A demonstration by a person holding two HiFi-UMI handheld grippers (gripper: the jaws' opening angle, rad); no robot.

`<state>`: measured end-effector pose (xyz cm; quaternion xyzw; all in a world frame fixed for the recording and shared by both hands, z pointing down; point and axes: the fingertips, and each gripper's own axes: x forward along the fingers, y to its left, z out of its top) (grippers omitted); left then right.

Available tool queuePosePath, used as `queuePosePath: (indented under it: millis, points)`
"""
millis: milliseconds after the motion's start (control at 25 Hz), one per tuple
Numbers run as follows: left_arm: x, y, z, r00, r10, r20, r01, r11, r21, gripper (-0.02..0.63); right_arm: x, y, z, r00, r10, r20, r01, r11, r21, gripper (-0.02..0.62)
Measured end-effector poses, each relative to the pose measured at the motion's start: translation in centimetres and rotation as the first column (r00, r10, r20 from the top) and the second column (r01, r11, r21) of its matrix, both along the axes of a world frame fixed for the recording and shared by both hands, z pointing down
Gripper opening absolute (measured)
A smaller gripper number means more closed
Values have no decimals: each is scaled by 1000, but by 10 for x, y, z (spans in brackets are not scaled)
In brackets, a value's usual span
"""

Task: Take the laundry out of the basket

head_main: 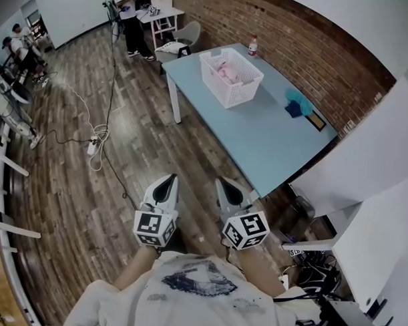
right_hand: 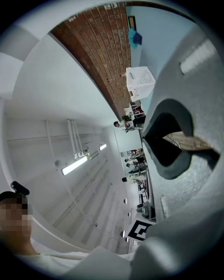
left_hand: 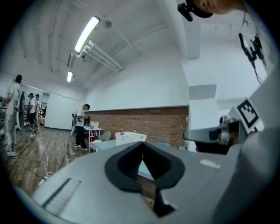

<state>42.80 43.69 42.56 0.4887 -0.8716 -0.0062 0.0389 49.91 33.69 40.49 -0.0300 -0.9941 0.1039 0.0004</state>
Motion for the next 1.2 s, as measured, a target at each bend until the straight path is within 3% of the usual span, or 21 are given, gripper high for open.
queuePosePath:
  millis: [320, 640, 880, 1200]
  points:
    - [-172, -7, 7, 998, 54, -24, -54, 999, 2, -9, -156, -16, 12, 992, 108, -69, -108, 994, 3, -3]
    - [-337, -6, -7, 991, 130, -14, -130, 991, -8, -9, -307, -13, -1, 979, 194, -60, -194, 981, 2, -3]
    - [-404, -29, -13, 979, 205, -4, -205, 979, -2, -8, -366, -28, -11, 964, 265, -33, -266, 964, -19, -3]
    - [-452, -96, -12, 956, 292, -12, -292, 957, 2, -9, -401, -93, -4, 928, 368, -47, -369, 929, -14, -3]
